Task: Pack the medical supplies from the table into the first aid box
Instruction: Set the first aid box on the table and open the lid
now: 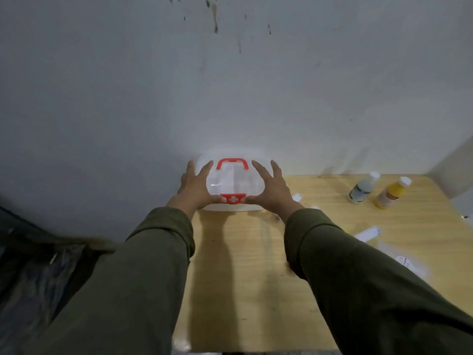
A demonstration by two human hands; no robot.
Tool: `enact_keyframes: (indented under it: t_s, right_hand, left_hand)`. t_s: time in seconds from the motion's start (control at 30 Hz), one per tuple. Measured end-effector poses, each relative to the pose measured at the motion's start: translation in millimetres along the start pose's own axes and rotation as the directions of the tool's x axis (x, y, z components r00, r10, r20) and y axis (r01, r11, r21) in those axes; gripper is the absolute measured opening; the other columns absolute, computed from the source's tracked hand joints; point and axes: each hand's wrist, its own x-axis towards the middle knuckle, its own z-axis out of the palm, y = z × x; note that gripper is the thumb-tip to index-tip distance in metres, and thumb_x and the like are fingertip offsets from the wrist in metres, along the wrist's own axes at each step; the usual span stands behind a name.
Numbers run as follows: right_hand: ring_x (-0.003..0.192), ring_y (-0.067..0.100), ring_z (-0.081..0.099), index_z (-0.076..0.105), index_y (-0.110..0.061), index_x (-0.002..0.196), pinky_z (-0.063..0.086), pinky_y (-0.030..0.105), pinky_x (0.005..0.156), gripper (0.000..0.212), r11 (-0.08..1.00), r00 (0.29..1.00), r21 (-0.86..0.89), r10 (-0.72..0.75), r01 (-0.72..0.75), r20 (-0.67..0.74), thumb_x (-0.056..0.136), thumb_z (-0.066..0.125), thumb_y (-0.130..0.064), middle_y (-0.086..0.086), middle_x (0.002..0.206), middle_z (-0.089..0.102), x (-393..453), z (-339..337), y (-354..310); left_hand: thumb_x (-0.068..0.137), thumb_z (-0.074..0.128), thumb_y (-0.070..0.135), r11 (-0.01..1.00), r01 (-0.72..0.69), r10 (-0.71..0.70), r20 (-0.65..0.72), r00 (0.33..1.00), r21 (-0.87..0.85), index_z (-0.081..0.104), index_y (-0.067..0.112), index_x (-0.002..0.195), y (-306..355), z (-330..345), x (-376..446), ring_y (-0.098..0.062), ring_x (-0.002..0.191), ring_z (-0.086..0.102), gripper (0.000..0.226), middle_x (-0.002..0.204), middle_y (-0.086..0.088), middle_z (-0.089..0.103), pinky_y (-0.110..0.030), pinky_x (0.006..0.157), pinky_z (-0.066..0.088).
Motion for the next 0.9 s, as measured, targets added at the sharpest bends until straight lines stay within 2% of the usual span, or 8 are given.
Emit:
enact_keyframes:
  t_s: [0.2, 0.4, 0.6, 0.9]
  right_hand:
    - [0.142, 0.035, 0.02, 0.011, -0.041, 0.146, 0.034, 0.052, 0.11, 0.107, 1.0, 1.0, -0.011, -0.004, 0.004, 0.017, 0.066, 0.082, -0.039, 0.004, 0.157, -0.015, 7.2, 12.8, 4.2]
    - [0.139, 0.038, 0.025, 0.011, -0.039, 0.146, 0.036, 0.048, 0.11, 0.11, 0.999, 1.0, -0.03, -0.018, 0.018, -0.006, 0.064, 0.084, -0.038, 0.007, 0.157, -0.016, 12.9, 19.3, 2.9]
    - [0.141, 0.038, 0.02, 0.011, -0.036, 0.147, 0.033, 0.046, 0.112, 0.111, 0.999, 1.0, -0.019, -0.03, 0.03, -0.002, 0.064, 0.084, -0.034, 0.01, 0.156, -0.015, 12.2, 18.9, 3.7]
    - [0.141, 0.033, 0.025, 0.008, -0.04, 0.147, 0.035, 0.037, 0.108, 0.11, 0.998, 0.998, -0.027, -0.054, 0.055, 0.042, 0.069, 0.082, -0.019, 0.009, 0.157, -0.017, 0.3, 15.9, 9.0]
  left_hand:
    - [0.065, 0.084, 0.031, 0.99, -0.05, 0.056, 0.041, 0.998, -0.128, 0.001, 0.035, 0.148, -8.7, 12.6, 10.9, -0.033, 0.142, 0.016, 0.117, 0.156, -0.001, -0.012, -0.046, 0.112, 0.029]
    - [0.063, 0.085, 0.032, 0.982, -0.077, 0.082, 0.019, 0.996, -0.175, 0.001, 0.034, 0.148, -17.0, 17.5, 19.0, -0.031, 0.141, 0.018, 0.12, 0.156, -0.002, -0.007, -0.044, 0.111, 0.03]
    - [0.064, 0.085, 0.03, 0.973, -0.093, 0.096, 0.004, 0.995, -0.211, 0.003, 0.033, 0.148, -18.5, 18.2, 19.8, -0.03, 0.14, 0.02, 0.118, 0.155, -0.003, 0.0, -0.043, 0.11, 0.032]
    - [0.065, 0.085, 0.031, 0.979, -0.068, 0.063, -0.037, 0.997, -0.19, 0.006, 0.034, 0.148, -22.0, 21.8, 4.2, -0.031, 0.141, 0.019, 0.115, 0.156, -0.005, 0.002, -0.044, 0.11, 0.032]
